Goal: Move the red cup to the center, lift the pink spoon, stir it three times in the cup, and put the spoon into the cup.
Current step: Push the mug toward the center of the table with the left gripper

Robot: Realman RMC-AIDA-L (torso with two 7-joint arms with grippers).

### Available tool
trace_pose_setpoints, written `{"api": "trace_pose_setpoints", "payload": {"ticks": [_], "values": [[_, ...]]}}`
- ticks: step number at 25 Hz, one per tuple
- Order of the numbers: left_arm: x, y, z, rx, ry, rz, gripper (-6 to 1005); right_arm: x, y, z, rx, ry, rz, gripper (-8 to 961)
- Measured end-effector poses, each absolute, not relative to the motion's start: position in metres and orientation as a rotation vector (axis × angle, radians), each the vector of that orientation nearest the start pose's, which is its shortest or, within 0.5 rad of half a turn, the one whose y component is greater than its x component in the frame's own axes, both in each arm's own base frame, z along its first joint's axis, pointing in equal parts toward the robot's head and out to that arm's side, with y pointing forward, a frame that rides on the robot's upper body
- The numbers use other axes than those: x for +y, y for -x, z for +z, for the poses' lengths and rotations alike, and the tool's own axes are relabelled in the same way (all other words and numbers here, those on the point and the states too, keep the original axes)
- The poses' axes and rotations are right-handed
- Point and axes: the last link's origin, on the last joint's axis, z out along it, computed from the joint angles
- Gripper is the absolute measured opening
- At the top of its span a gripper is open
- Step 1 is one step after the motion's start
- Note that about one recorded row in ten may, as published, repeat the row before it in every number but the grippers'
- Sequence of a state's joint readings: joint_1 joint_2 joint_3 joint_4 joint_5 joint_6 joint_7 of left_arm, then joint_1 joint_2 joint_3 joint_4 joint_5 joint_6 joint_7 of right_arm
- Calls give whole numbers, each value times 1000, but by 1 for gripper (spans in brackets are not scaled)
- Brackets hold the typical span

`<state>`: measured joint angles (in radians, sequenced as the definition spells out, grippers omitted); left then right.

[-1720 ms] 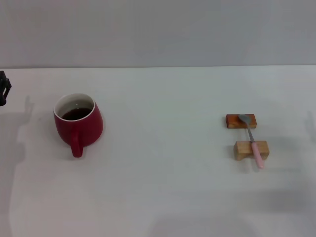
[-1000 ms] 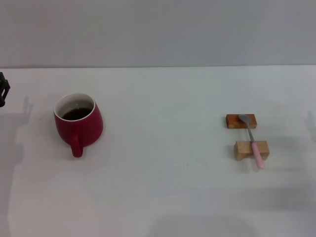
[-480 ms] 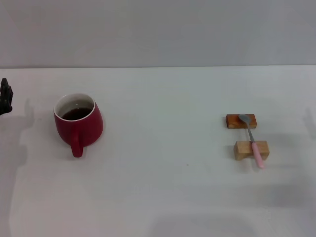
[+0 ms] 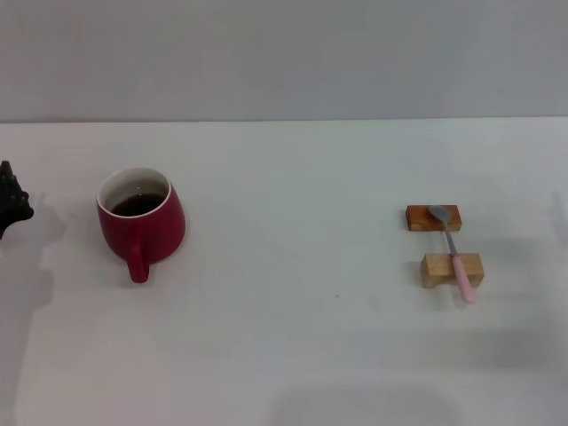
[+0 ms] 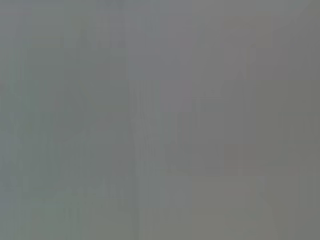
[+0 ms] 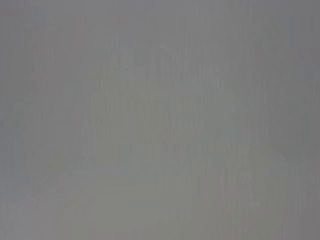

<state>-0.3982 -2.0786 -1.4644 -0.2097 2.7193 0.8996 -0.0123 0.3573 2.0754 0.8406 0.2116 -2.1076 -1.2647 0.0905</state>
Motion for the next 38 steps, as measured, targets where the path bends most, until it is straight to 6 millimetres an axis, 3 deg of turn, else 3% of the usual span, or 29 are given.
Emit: {"api": "trace_pose_setpoints", "payload": {"ticks": [3,11,21,28,38], "values": [[335,373,4,-633,1504,-404,93,310,-344,10,551,1379,723,817],[327,368,-18,-599,1644,-368,-2,312,-343,11,547,1380,728,818],[331,356,-29,-565,1716,-375,1,313,-342,10,547,1382,728,818],[345,341,-34,-527,1766,-388,4,311,-344,11,545,1379,727,818],[341,330,-46,-498,1825,-411,7,310,-344,11,545,1379,726,817]]}}
